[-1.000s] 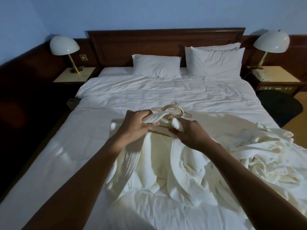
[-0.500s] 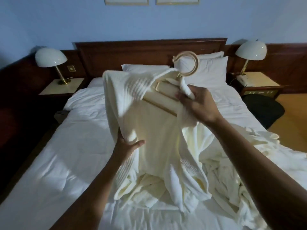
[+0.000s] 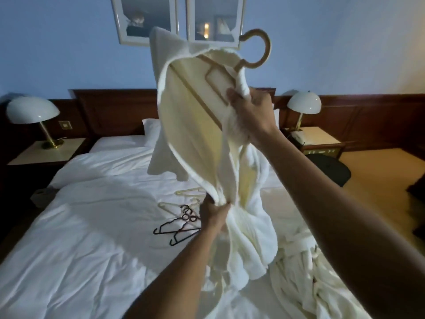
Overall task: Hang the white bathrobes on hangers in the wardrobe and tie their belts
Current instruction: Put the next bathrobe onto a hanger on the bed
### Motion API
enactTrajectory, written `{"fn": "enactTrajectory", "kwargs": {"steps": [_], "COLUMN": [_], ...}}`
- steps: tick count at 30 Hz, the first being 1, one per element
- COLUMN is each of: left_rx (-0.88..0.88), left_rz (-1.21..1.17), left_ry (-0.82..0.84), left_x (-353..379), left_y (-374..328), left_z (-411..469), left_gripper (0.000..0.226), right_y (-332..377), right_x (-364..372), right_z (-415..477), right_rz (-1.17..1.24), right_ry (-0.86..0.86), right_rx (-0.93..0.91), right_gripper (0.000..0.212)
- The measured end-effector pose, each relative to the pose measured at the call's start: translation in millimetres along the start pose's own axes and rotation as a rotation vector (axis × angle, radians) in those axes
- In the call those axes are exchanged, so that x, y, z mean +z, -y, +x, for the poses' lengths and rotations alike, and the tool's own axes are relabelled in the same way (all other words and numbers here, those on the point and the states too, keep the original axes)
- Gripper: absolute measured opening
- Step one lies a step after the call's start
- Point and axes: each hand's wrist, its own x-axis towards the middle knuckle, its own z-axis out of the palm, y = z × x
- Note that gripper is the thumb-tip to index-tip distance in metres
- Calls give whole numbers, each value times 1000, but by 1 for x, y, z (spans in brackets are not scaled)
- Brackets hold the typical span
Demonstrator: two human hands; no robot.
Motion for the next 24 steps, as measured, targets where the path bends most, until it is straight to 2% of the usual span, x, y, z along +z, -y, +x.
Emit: {"fn": "enactTrajectory", "kwargs": {"steps": [1,4,5,8,12,13,14,15,16,17,18,21,24], "left_rx": [-48,-114,-104,12,8,-9,-40,-78,-112,-137,-153,-212,-253], "left_rz": [18,59,31,-98,-268,-259,-238,-237,-220,-206,-180,-122,15], "left_ry": [32,135,144,188,317,349,387,429,470,502,534,653,705], "left_x": [-10,-50,-63,-93,-128,-136,-144,-152,-161,-168,-175,-196,-215], "left_y": [-3,-3,-3,-8,-10,-8,-6,-4,0,3,8,28,69], "left_z": [5,0,-9,-48,-103,-116,-129,-142,-155,-167,-178,-209,-228], "left_gripper": [50,64,66,51,51,53,55,60,64,66,67,64,75], "right_y": [-7,-38,-54,-102,-163,-182,-190,-196,-197,-193,-190,-158,-148], "right_x": [-6,-20,-23,-18,9,15,22,30,38,47,57,87,99], "right_z": [4,9,7,-21,-79,-95,-113,-130,-143,-156,-166,-185,-204], "right_rz": [-112,-444,-517,-715,-762,-741,-664,-604,-541,-517,-528,-663,-687], "right_ry": [-1,72,115,332,703,779,826,819,757,791,840,975,908], "right_rx": [-36,-72,-49,-2,35,31,103,166,273,297,279,60,105], "right_gripper": [31,28,28,26,34,32,21,12,23,32,35,23,20]}}
